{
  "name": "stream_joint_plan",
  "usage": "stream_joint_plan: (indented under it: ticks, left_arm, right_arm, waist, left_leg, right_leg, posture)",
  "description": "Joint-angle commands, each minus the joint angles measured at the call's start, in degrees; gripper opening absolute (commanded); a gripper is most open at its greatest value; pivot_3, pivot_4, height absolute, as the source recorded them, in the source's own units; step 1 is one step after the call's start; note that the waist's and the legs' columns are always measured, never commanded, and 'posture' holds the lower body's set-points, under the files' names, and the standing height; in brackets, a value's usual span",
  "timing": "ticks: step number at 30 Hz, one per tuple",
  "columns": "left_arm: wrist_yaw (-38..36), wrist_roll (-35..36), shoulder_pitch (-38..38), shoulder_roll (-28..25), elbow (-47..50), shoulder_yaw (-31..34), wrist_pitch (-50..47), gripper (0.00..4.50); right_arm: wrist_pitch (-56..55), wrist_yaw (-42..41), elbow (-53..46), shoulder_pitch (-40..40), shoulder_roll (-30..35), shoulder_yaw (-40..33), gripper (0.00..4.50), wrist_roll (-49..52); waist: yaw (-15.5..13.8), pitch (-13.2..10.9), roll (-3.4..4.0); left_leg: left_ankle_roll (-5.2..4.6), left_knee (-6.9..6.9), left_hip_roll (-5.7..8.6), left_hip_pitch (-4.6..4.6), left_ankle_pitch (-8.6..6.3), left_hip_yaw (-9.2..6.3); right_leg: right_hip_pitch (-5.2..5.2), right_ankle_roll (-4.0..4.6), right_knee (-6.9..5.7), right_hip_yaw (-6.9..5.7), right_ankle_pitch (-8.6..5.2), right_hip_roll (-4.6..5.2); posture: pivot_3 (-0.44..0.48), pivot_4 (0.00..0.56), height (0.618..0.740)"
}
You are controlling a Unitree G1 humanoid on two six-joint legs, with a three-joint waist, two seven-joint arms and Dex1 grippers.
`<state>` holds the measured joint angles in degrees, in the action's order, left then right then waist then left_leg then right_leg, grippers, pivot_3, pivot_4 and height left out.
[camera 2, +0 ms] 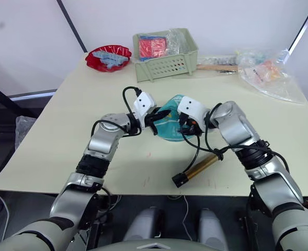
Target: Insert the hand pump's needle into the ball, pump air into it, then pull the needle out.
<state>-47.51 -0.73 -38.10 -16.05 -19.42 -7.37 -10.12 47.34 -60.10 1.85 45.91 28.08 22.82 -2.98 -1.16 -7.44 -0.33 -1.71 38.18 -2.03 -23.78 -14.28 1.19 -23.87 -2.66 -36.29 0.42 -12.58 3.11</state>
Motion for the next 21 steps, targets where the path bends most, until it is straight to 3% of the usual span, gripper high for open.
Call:
stream_joint_plan:
  ticks: [1,2,8,20,21]
  left_arm:
    - [-1.3,-0.3,1.4,1.0,-2.7,-3.5,-0.5,0.0]
    - [-1.3,-0.3,1.4,1.0,-2.8,-3.5,-0.5,0.0]
    - [-1.4,-0.2,1.4,0.7,-3.0,-3.4,-0.3,0.0]
    - [-1.3,-0.3,1.5,0.7,-3.3,-3.6,0.2,0.0]
    - [-1.3,-0.3,1.5,0.7,-3.2,-3.6,0.1,0.0]
  right_arm:
    - [0.6,-1.3,-4.3,-1.0,3.4,-3.7,4.13,2.6]
    - [1.4,-1.6,-5.6,-1.5,4.4,-4.3,4.47,3.5]
    - [3.6,0.8,-11.8,-4.0,4.5,-10.2,4.47,10.2]
    - [6.7,9.1,-11.5,-7.3,1.6,-13.0,4.47,15.4]
    - [6.3,9.6,-11.1,-7.3,1.4,-12.9,4.24,15.6]
  waist:
    - [-0.1,0.0,0.05]
    - [-0.2,-0.1,0.06]
    - [-0.1,-0.3,0.07]
    - [-0.1,-0.3,0.08]
    - [0.0,-0.3,0.08]
  left_leg:
    - [0.0,0.0,0.0,-0.01,0.0,-0.01]
    - [0.0,-0.01,0.02,-0.07,0.0,-0.04]
    - [0.0,-0.01,0.09,-0.08,0.0,-0.08]
    - [-0.01,-0.03,0.08,-0.07,0.0,-0.22]
    - [-0.01,-0.02,0.08,-0.07,0.0,-0.21]
  right_leg:
    - [0.02,0.0,0.03,-0.02,0.0,0.0]
    - [0.03,-0.02,0.11,-0.05,-0.01,0.0]
    - [0.1,-0.09,0.25,-0.02,-0.02,0.0]
    - [0.2,-0.08,0.31,-0.14,-0.02,-0.03]
    - [0.21,-0.09,0.31,-0.13,-0.02,-0.02]
  posture:
    - [0.0,0.15,0.738]
    - [0.0,0.15,0.738]
    - [0.0,0.15,0.738]
    - [0.0,0.15,0.738]
    - [0.0,0.15,0.738]
